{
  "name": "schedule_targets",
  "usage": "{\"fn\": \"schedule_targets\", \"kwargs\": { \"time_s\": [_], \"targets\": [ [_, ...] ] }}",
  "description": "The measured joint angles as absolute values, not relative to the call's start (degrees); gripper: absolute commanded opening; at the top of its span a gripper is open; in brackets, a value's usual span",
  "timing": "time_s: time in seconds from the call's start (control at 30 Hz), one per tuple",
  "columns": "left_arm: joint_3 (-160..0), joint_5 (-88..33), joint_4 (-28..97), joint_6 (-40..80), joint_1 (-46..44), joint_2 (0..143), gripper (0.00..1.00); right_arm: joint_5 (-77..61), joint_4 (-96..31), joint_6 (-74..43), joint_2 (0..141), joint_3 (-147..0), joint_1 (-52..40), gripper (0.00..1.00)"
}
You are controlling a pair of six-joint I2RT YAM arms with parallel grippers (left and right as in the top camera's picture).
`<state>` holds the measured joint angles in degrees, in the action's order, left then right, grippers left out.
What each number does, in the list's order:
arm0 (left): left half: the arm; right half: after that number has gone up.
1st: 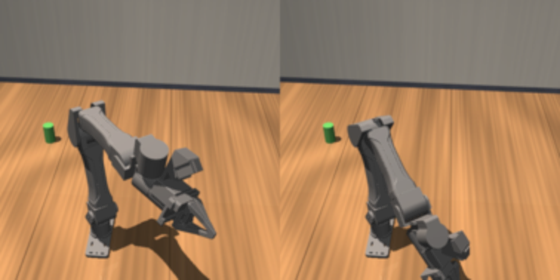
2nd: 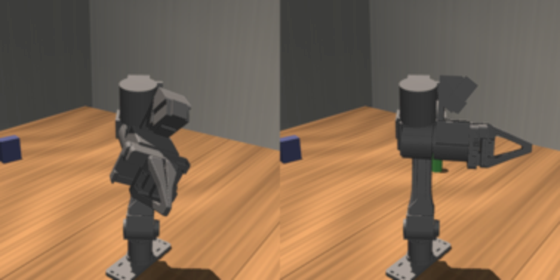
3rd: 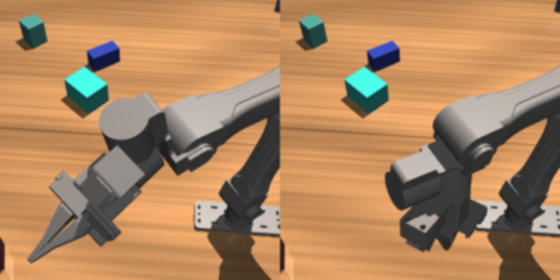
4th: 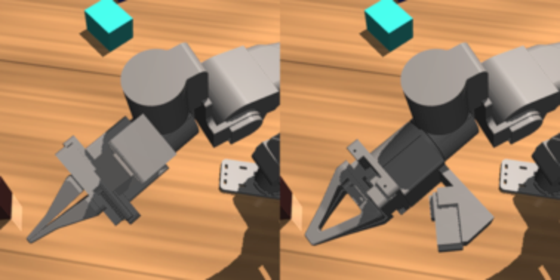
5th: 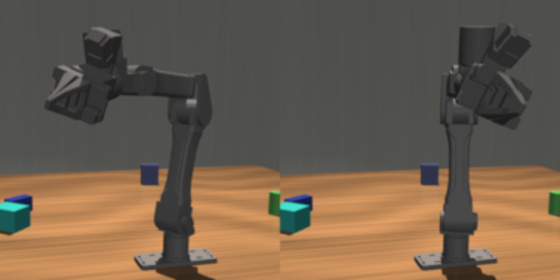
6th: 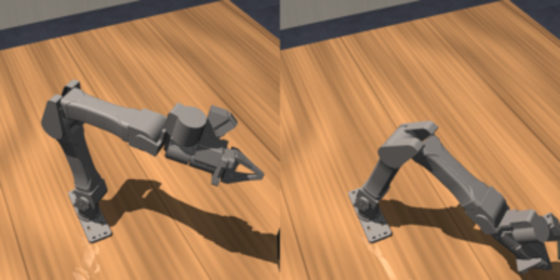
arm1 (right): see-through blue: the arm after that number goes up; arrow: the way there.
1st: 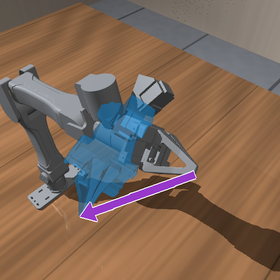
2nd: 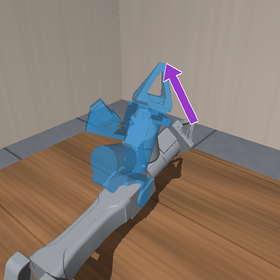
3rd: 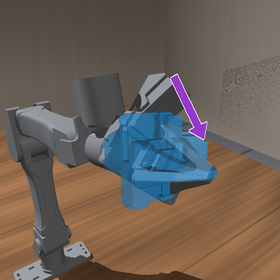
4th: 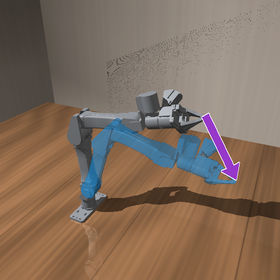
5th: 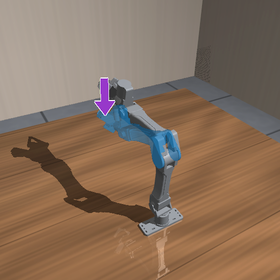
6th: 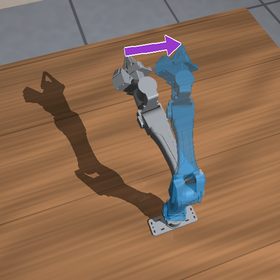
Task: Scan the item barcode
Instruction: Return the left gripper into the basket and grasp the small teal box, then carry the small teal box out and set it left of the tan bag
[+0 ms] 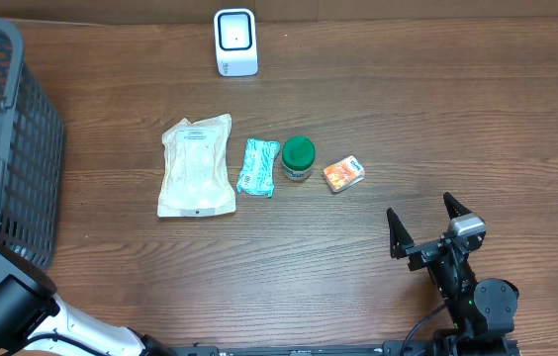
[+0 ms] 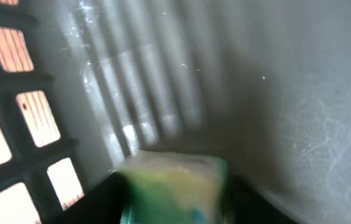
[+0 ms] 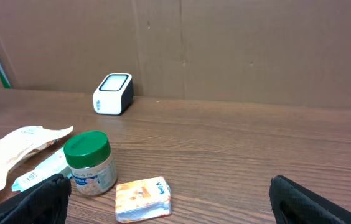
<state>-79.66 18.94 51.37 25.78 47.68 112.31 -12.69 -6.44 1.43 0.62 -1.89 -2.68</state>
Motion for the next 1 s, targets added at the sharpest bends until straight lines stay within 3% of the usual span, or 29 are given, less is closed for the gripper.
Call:
{"fn": "schedule_targets", "kwargs": {
  "time_s": [0.03,0.07,0.4,0.8,1.0],
  "targets": [
    [-79.5,18.8,51.3,25.6,47.7,112.3,0.09,-12.7,-6.5,1.4,0.6,-1.9,-2.7,1.00],
    [-79.5,18.8,51.3,25.6,47.7,112.3,0.04,-12.7,-6.4,1.4,0.6,-1.9,-2.7,1.00],
    [-86.2,15.5,60.3,25.4,47.7,113.2,0.04,-12.7,-6.4,1.5,0.6,-1.9,-2.7,1.00],
    [-136.7,-1.1,81.6,24.2,46.6,113.1,0.04,-12.7,-6.5,1.5,0.6,-1.9,-2.7,1.00],
    [-145.7,-9.1,85.4,20.5,37.3,107.0,0.04,-12.7,-6.4,1.4,0.6,-1.9,-2.7,1.00]
  ]
}}
